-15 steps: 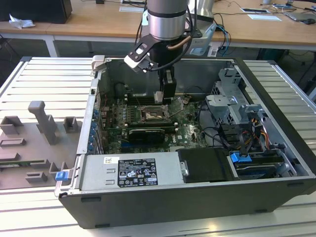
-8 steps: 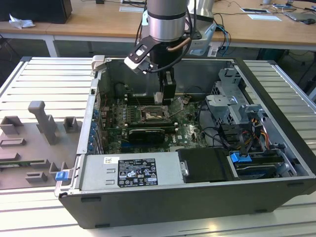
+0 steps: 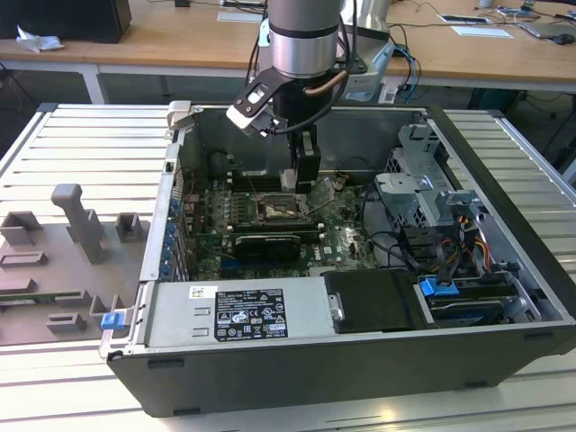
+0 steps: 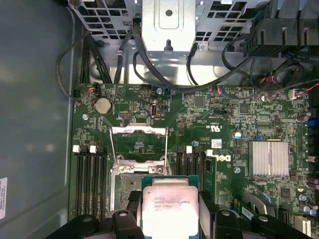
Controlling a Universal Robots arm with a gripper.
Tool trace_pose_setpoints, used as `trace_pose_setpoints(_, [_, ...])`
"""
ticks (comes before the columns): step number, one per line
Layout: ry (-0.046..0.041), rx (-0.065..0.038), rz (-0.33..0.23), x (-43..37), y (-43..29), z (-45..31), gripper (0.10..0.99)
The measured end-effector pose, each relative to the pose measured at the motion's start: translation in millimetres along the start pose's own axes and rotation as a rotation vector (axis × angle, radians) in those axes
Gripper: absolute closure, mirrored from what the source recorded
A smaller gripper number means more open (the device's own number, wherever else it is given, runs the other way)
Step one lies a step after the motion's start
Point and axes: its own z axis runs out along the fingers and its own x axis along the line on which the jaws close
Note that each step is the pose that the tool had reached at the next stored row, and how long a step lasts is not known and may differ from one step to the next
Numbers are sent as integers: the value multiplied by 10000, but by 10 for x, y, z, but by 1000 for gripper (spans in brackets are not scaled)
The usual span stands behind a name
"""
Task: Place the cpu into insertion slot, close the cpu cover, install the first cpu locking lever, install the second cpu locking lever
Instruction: 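Place the cpu into insertion slot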
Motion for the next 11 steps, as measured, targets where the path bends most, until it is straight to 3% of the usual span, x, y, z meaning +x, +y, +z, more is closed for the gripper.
trace_pose_setpoints(4, [1, 0, 0, 0, -2, 21, 545])
trace_pose_setpoints(11, [1, 2, 0, 3, -15, 125, 545])
